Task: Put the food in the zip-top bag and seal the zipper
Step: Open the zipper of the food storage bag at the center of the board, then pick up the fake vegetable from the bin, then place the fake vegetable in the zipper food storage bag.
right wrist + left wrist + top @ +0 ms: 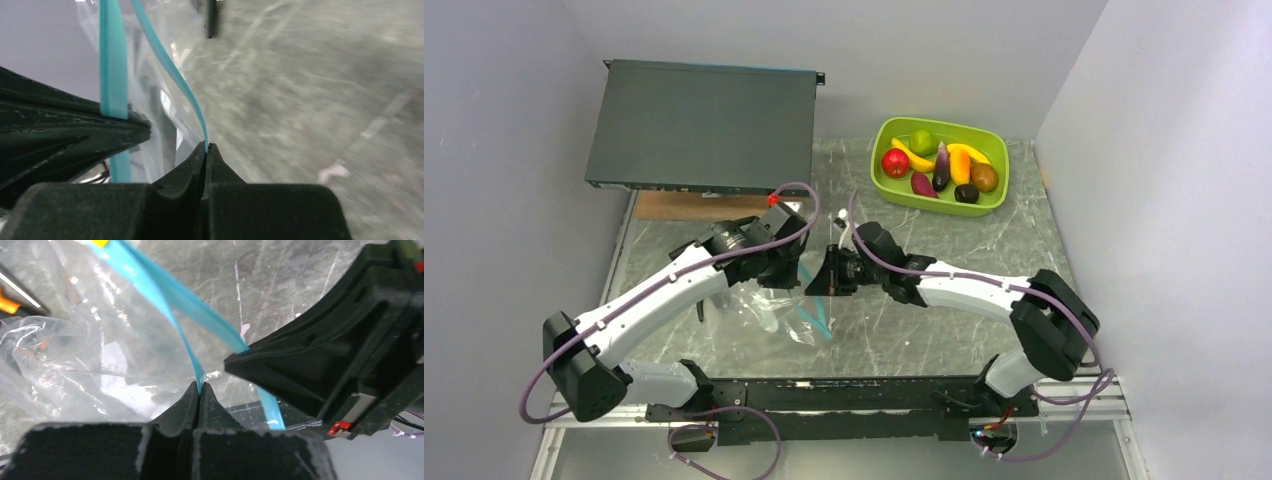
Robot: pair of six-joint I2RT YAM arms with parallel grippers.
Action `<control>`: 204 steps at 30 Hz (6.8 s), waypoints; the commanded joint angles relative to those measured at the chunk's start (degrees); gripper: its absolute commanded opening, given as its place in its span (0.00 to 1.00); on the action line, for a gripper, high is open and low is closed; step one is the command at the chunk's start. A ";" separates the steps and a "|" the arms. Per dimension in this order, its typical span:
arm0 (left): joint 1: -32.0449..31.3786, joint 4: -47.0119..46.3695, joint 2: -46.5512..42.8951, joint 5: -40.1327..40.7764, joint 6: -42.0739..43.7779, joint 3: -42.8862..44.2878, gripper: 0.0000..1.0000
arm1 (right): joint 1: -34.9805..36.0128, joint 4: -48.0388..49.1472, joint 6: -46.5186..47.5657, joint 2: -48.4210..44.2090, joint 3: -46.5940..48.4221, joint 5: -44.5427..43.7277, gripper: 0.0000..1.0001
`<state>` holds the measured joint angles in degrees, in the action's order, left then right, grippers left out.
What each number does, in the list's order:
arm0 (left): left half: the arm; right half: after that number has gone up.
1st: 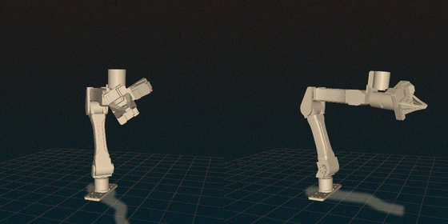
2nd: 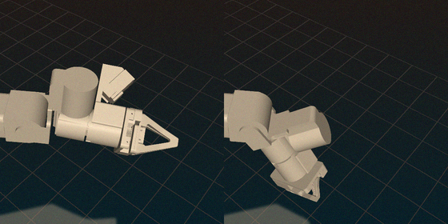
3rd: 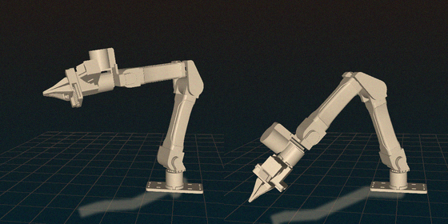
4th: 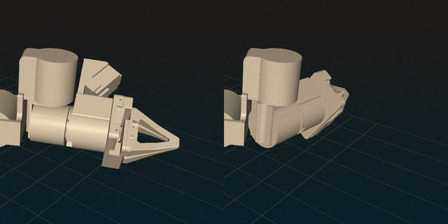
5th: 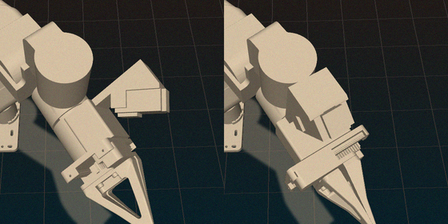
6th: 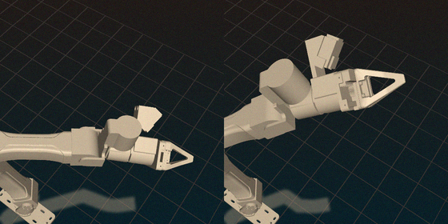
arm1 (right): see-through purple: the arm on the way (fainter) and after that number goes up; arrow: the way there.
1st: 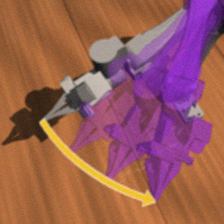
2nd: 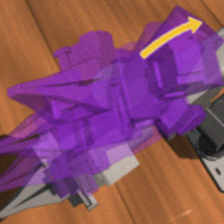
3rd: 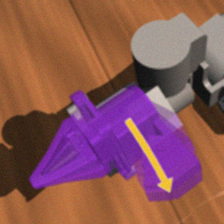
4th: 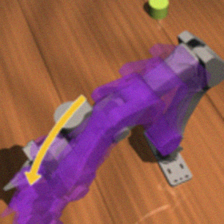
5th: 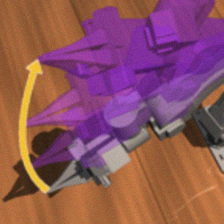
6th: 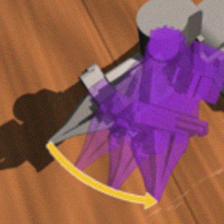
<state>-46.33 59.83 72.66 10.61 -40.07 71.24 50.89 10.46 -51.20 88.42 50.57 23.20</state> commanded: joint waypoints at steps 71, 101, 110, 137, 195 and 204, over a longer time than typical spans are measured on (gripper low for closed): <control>0.72 -29.56 6.90 -21.65 -4.26 -12.21 0.00 | -37.49 -44.31 40.13 48.87 67.87 -37.31 0.84; 0.94 -28.76 3.77 -20.56 -3.26 -13.75 0.00 | -37.36 -28.78 31.16 15.84 40.74 -26.04 0.00; 1.83 -30.00 1.76 -22.13 -3.27 -14.60 0.00 | -36.31 16.79 4.23 -4.82 -1.37 13.75 0.00; 7.90 -34.13 -11.41 -30.14 -5.22 -17.55 0.00 | -11.56 79.10 -24.39 -5.39 -24.93 4.44 0.00; 10.29 -26.78 -20.40 -26.30 -4.32 -13.41 0.00 | 1.51 -15.92 15.06 -15.00 -1.37 -22.94 0.09; 10.32 -26.68 -18.73 -28.69 -3.28 -13.29 0.00 | 5.35 -12.98 19.18 -13.27 3.49 -15.23 0.10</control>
<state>-35.90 33.95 53.15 -15.64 -44.64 55.66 53.21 -2.83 -35.88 74.17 49.01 3.38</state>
